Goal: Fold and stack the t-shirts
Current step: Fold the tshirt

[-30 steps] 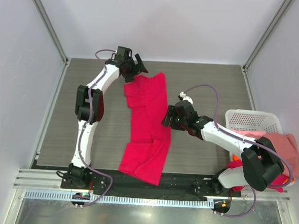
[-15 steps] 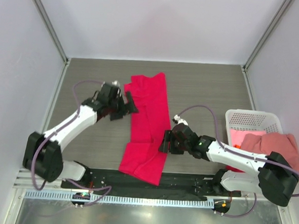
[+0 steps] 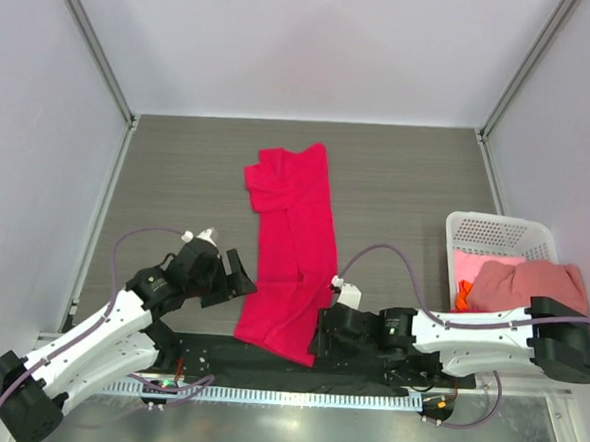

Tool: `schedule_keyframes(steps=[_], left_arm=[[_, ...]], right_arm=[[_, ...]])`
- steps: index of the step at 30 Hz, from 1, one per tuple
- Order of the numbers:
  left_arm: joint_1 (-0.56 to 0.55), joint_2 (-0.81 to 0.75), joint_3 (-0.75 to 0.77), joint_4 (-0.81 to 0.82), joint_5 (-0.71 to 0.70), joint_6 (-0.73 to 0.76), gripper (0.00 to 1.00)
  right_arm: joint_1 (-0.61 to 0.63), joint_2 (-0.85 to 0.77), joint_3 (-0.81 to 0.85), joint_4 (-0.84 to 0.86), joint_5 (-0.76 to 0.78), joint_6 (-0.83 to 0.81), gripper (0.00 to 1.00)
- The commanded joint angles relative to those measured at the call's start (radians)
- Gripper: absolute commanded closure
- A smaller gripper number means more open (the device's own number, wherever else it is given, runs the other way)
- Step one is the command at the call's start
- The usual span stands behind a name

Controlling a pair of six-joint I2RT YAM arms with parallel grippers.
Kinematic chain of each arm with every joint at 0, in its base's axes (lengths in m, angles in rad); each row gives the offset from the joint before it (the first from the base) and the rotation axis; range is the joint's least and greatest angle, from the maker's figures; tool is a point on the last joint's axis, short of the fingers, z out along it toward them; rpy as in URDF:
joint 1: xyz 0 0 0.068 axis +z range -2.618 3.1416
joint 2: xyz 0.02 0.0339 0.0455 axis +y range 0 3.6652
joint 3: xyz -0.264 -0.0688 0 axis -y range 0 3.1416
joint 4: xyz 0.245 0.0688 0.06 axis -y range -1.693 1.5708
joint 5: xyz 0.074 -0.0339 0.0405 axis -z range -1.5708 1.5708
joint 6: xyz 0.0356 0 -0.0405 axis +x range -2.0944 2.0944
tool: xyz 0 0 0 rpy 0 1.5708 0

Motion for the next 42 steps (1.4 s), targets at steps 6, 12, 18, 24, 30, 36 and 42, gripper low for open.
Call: schedule_keyframes(steps=[6,12,18,24,30,36,42], left_arm=[[-0.113,-0.034,-0.12,-0.058,-0.047,-0.145,0.24],[-0.209,0.009,-0.131,-0.061,-0.091,-0.185,0.25],[-0.266,0.03,-0.145,-0.063,-0.11,-0.209,0.3],[-0.292,0.036,-0.16,-0.063,-0.105,-0.223,0.41],[-0.293,0.046,-0.192,-0.02,-0.088,-0.232,0.65],[-0.313,0.088,-0.202,0.046,-0.062,-0.243,0.82],[-0.377,0.018,-0.183,0.038,-0.013,-0.295,1.0]], right_arm=[[0.068,0.105,0.025,0.068,0.073,0.12,0.52],[0.068,0.151,0.045,0.067,0.083,0.12,0.55],[0.068,0.142,0.031,0.08,0.074,0.125,0.89],[0.068,0.057,-0.015,0.075,0.091,0.146,0.96],[0.068,0.079,-0.018,0.078,0.077,0.148,0.97],[0.068,0.048,-0.025,0.077,0.079,0.145,0.97],[0.068,-0.027,-0.036,0.028,0.088,0.139,0.99]])
